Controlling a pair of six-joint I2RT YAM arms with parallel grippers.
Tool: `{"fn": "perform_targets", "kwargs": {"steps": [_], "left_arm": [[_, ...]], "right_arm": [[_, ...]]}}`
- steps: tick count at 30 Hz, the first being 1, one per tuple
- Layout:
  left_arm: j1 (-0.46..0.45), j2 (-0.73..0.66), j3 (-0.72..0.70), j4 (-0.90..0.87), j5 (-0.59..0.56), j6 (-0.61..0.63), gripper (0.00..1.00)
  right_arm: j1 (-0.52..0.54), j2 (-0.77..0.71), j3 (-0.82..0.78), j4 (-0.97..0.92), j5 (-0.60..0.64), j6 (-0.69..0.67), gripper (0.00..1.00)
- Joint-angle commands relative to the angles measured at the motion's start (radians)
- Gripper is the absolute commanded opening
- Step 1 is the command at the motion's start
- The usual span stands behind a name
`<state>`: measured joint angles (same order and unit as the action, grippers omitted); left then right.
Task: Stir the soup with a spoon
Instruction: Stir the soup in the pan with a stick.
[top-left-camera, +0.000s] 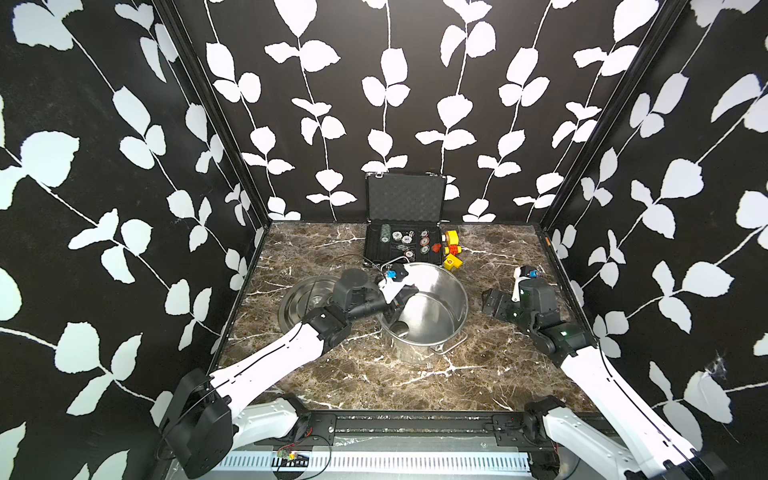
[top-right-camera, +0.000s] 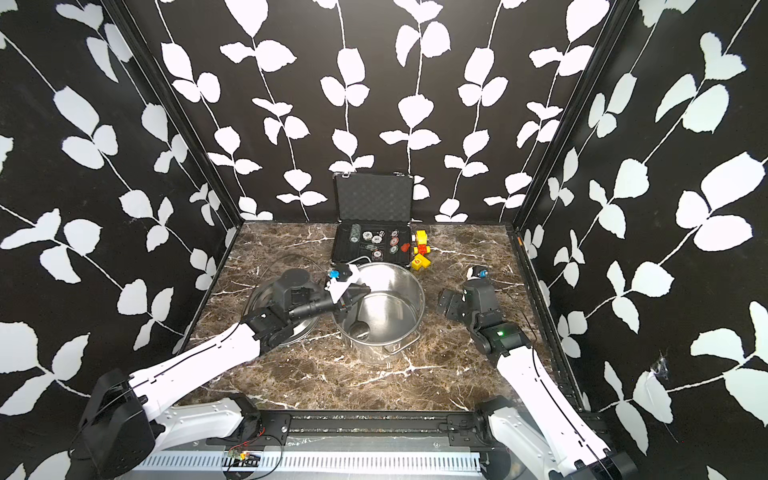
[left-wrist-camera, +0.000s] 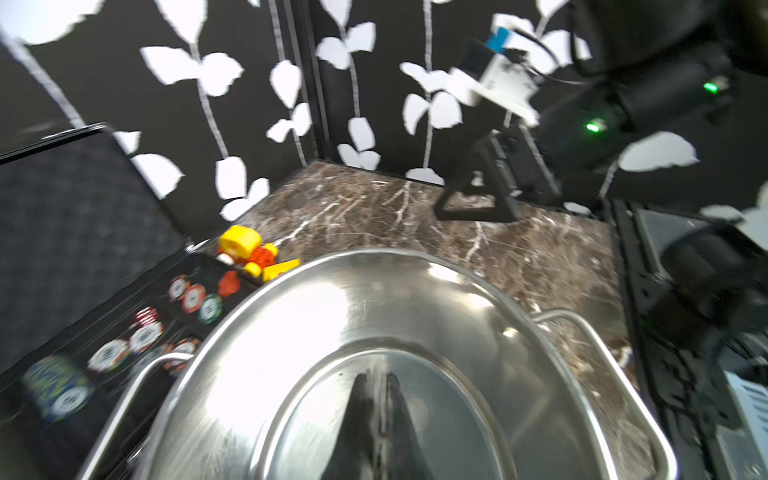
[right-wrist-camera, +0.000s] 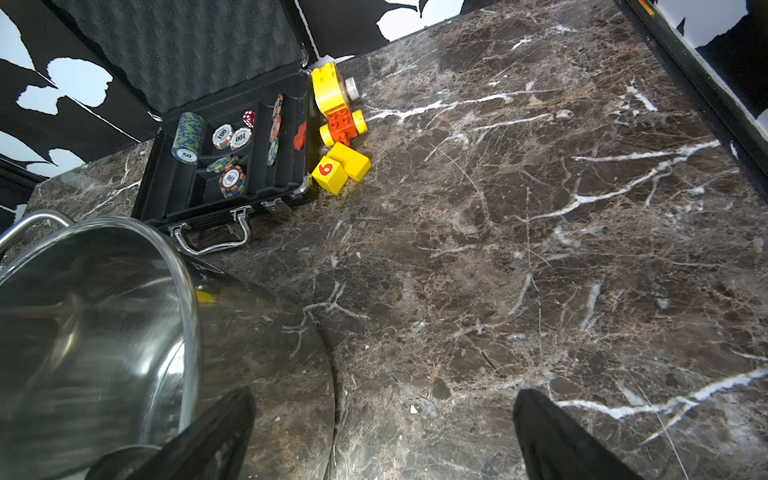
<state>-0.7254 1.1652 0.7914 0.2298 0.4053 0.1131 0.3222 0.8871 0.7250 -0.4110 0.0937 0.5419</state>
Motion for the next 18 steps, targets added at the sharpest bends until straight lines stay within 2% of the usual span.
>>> {"fn": "perform_targets", "kwargs": {"steps": [1,7,11,15,18], "left_arm": [[0.048,-0.033,-0.016,0.091,-0.018,-0.063,0.0],[0.096,0.043,0.031,0.133,-0.174,-0.081,0.0],[0.107,0.16,0.13,0.128,-0.207,-0.069,0.0],[0.107,0.279,0.237,0.134,-0.156,-0.051,0.0],[0.106,0.364,0.322,0.139,-0.042,-0.064,0.0]], "right_arm": [[0.006,-0.018,0.019,0.013,0.012,-0.011,0.99],[0.006,-0.023,0.011,0.012,0.01,-0.005,0.99],[0.006,-0.026,0.016,0.006,0.007,-0.005,0.99],[0.006,-0.04,0.016,-0.008,0.016,-0.009,0.99],[0.006,-0.053,0.007,-0.015,0.027,-0.011,0.99]]}}
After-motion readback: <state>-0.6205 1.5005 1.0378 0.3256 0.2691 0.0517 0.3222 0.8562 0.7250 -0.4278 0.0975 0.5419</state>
